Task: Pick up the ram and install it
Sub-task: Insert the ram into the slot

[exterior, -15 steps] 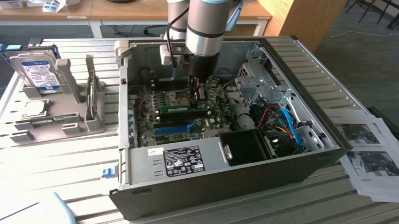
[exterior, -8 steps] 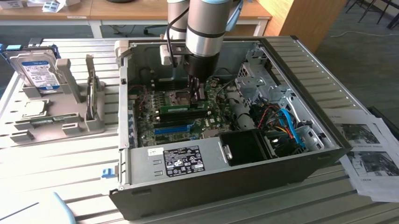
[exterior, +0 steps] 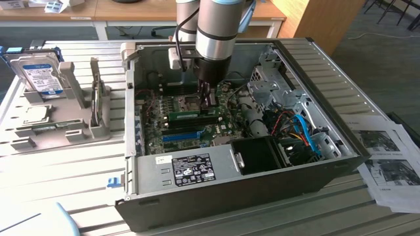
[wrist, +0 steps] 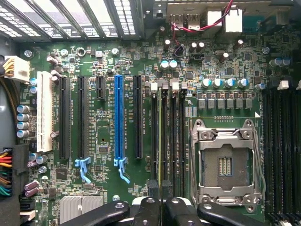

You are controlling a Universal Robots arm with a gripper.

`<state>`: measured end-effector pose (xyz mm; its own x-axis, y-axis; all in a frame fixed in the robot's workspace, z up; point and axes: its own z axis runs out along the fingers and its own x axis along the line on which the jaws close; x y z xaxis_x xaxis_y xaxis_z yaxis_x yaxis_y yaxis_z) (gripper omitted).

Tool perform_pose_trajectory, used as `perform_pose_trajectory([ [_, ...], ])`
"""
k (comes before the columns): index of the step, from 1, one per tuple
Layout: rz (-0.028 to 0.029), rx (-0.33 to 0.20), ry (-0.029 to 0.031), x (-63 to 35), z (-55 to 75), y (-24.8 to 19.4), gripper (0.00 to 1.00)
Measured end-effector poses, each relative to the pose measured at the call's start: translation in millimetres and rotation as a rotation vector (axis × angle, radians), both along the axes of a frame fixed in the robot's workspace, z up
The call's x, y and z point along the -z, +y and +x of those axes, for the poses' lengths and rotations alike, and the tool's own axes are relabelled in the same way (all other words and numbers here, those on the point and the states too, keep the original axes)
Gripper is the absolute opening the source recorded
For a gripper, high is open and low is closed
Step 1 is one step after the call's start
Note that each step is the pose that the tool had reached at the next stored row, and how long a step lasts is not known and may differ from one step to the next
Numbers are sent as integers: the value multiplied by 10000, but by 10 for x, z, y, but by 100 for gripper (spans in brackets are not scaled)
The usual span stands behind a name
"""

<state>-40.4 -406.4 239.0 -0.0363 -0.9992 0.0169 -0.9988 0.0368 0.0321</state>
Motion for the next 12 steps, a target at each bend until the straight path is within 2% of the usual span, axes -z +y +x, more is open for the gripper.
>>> perform_pose_trajectory([
  [12, 0, 0, 0, 56, 0, -3, 11],
])
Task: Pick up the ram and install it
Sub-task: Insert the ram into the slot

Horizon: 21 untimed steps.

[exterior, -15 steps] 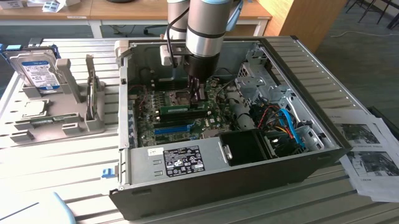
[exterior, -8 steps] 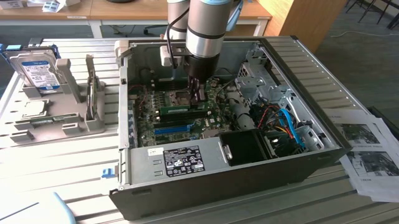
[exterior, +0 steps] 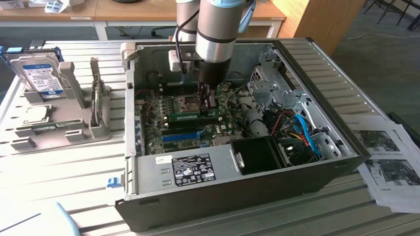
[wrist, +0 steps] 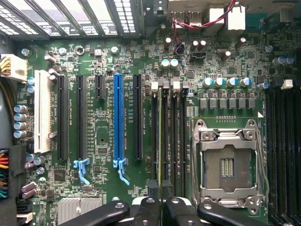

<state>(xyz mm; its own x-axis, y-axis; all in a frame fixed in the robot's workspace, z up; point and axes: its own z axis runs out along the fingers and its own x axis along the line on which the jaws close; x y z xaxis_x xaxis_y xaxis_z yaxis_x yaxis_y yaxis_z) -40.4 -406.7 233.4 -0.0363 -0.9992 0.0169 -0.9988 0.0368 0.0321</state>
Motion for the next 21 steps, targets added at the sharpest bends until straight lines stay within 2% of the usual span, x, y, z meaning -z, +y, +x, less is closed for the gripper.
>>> perform_pose_trajectory([
  [9, 1, 0, 0, 5, 0, -22, 11],
  [21, 0, 0, -1, 33, 0, -24, 11],
])
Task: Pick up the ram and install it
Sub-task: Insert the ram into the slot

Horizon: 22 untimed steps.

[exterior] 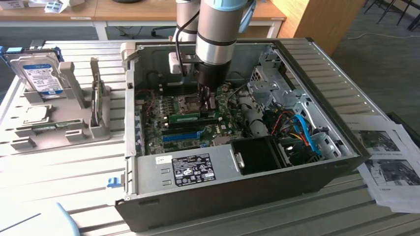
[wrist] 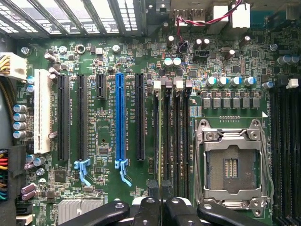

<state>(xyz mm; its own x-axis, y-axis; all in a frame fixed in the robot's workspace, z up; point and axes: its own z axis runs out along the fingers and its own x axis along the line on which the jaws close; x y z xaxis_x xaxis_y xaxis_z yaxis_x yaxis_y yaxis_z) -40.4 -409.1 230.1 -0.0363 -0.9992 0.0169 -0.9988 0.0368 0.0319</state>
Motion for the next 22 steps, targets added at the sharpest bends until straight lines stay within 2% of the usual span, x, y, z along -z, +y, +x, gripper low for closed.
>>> perform_pose_trajectory([
  [22, 1, -70, -9, 5, -7, 1, 11],
])
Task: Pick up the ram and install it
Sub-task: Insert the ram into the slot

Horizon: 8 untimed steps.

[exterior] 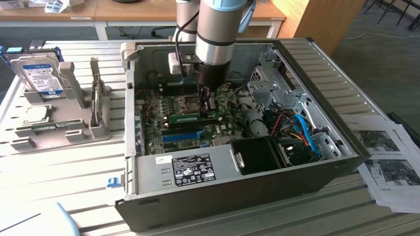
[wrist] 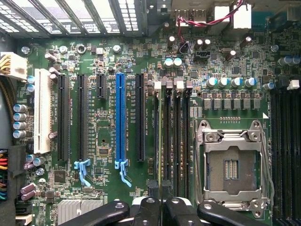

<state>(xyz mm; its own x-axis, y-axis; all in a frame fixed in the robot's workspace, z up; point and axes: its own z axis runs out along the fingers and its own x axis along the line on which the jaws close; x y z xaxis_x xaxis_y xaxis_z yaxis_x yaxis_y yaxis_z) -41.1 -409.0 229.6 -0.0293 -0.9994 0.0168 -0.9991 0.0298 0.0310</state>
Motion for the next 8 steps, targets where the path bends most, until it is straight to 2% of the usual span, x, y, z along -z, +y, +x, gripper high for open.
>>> perform_pose_trajectory([
  [8, 0, -129, 0, 1, 0, 3, 11],
])
